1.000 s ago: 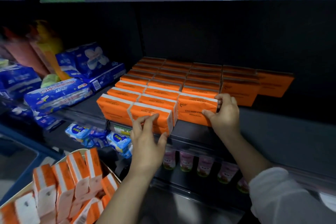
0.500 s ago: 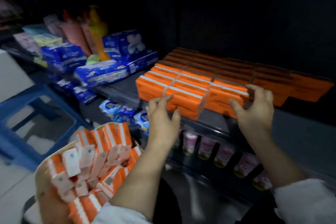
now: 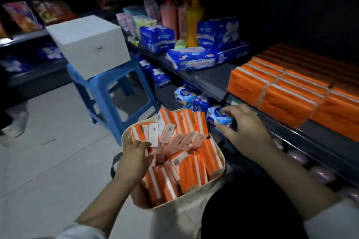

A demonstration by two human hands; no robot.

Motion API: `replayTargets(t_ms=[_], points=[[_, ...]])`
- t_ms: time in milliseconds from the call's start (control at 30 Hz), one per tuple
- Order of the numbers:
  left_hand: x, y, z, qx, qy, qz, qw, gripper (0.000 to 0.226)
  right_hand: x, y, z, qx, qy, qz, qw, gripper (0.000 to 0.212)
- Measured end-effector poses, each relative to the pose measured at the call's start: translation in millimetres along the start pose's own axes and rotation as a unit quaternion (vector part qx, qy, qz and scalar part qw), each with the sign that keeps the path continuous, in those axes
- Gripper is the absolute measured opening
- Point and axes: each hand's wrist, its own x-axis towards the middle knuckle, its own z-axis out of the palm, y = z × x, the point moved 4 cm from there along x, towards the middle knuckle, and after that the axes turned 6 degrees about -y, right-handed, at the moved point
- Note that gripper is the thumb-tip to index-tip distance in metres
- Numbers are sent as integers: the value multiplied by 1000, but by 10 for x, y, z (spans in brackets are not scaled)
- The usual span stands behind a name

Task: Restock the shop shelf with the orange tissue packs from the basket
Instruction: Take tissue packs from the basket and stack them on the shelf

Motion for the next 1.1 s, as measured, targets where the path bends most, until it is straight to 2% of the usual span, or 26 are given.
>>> replayTargets(t_ms=[200, 267, 333, 367, 433, 567, 767, 833, 967, 1100], points=[[15, -220, 381, -14, -118, -7, 993, 42, 204, -411, 573, 15, -54, 3, 998, 46], [15, -235, 552, -84, -131, -7, 988, 54, 195, -377, 734, 24, -66, 23, 997, 45], [35, -314, 715, -172, -105, -47, 978, 74, 176, -265, 871, 6, -100, 46, 994, 44], [61, -336, 821, -200, -122, -65, 970, 76, 173, -206, 913, -6, -120, 57, 991, 44], [107, -409, 1088, -184, -201, -128, 954, 75, 197, -100, 940, -11, -137, 72, 988, 46], [165, -421, 1376, -244, -207, -214, 923, 98, 276, -1, 916, 7, -130, 97, 987, 46], [135, -323, 1566, -266, -167, -296, 902, 71, 351, 21, 970, 25, -139, 113, 983, 46], [117, -343, 1549, -289, -152, -293, 898, 64, 365, 10, 974, 32, -141, 115, 983, 46], [123, -361, 1170, -331, -103, -230, 909, 58, 364, -33, 990, 56, -141, 126, 980, 44], [57, -199, 650, -437, -48, -131, 888, 50, 323, -66, 1005, 83, -151, 146, 974, 39]])
